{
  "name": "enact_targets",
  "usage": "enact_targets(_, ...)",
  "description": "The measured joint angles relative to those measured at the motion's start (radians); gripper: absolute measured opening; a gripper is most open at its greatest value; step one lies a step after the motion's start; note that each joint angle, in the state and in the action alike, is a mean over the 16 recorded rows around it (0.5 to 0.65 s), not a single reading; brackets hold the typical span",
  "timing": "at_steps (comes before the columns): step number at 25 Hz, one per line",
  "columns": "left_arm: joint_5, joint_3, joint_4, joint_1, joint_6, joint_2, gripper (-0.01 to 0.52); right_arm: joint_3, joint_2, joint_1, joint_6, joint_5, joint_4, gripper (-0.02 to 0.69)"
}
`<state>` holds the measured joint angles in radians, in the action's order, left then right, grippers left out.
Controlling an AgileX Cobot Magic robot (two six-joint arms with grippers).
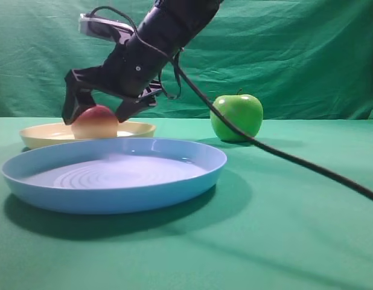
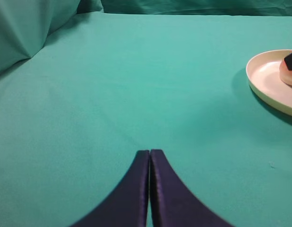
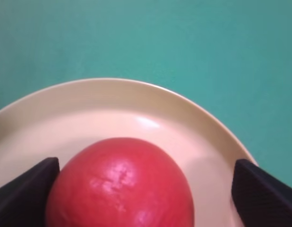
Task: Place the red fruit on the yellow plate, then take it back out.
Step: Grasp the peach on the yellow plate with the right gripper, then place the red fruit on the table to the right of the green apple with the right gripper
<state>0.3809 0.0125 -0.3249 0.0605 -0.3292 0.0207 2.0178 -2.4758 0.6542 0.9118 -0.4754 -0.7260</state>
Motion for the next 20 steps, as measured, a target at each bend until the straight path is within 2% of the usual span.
enact_targets(7,0.000,0.000,0.000,0.000,0.000,0.000,0.000,0.001,0.044,-0.012,-0.006,-0.094,0.005,0.319)
enact_targets(11,0.000,0.000,0.000,0.000,0.000,0.000,0.000,0.001,0.117,-0.040,-0.028,-0.191,0.015,0.244)
enact_targets(20,0.000,0.000,0.000,0.000,0.000,0.000,0.000,-0.002,0.362,-0.151,-0.201,-0.452,0.160,0.212)
